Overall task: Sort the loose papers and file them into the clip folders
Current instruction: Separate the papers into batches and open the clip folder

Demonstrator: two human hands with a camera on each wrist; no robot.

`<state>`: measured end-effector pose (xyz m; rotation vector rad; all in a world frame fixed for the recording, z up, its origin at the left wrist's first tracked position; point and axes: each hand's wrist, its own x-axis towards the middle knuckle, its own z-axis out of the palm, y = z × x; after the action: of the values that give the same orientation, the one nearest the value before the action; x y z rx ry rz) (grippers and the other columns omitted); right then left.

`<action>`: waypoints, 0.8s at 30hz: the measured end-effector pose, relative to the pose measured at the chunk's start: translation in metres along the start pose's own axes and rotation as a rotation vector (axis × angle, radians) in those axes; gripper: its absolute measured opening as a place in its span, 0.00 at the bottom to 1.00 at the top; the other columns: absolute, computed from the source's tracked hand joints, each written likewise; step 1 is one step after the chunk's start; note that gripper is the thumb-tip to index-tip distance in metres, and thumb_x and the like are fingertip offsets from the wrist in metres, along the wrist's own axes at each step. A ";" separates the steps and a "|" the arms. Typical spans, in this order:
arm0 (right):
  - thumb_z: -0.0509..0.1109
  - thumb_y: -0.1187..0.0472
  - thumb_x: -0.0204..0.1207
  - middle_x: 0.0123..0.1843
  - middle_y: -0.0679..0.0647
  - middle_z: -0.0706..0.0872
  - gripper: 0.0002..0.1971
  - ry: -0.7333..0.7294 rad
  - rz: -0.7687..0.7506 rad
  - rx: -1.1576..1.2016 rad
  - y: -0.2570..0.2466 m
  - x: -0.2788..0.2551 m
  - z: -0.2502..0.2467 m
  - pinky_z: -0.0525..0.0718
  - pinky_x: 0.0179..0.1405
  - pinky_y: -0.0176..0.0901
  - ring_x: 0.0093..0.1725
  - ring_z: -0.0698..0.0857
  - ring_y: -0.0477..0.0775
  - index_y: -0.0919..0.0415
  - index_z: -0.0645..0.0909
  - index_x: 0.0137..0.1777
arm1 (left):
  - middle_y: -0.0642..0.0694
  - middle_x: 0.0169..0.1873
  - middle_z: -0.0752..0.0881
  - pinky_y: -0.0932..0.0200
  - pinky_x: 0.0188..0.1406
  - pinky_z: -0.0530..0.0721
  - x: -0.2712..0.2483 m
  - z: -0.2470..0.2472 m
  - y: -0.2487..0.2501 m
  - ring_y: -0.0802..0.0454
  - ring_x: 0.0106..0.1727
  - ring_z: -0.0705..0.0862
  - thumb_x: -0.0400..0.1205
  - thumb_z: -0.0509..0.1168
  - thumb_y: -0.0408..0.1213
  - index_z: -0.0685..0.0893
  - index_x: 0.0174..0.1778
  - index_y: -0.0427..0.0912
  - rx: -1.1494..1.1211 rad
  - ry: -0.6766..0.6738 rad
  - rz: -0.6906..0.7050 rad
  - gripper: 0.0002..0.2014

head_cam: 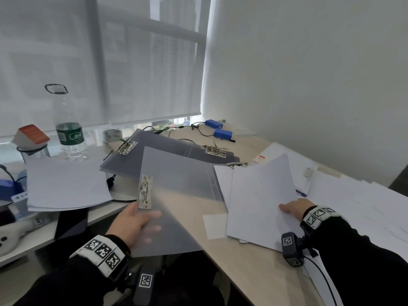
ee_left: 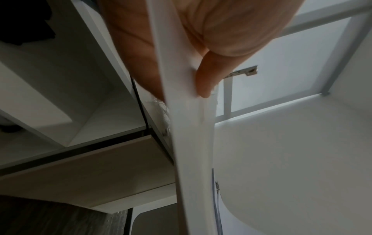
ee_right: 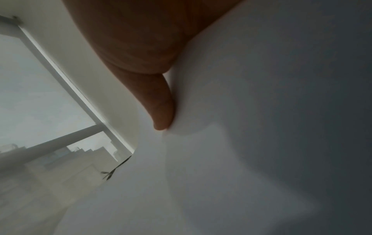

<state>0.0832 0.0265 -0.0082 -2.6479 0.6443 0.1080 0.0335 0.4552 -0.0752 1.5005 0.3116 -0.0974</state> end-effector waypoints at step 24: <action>0.77 0.56 0.74 0.63 0.64 0.86 0.25 0.324 0.136 0.817 0.138 -0.086 -0.055 0.78 0.67 0.52 0.62 0.84 0.66 0.70 0.81 0.66 | 0.57 0.48 0.92 0.56 0.29 0.79 -0.110 0.108 0.143 0.47 0.41 0.92 0.87 0.61 0.31 0.77 0.63 0.59 0.262 -0.289 0.771 0.16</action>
<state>-0.0571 -0.0709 0.0052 -1.8383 0.7632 -0.4594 -0.0197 0.3454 0.0956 1.7463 -0.5370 0.2685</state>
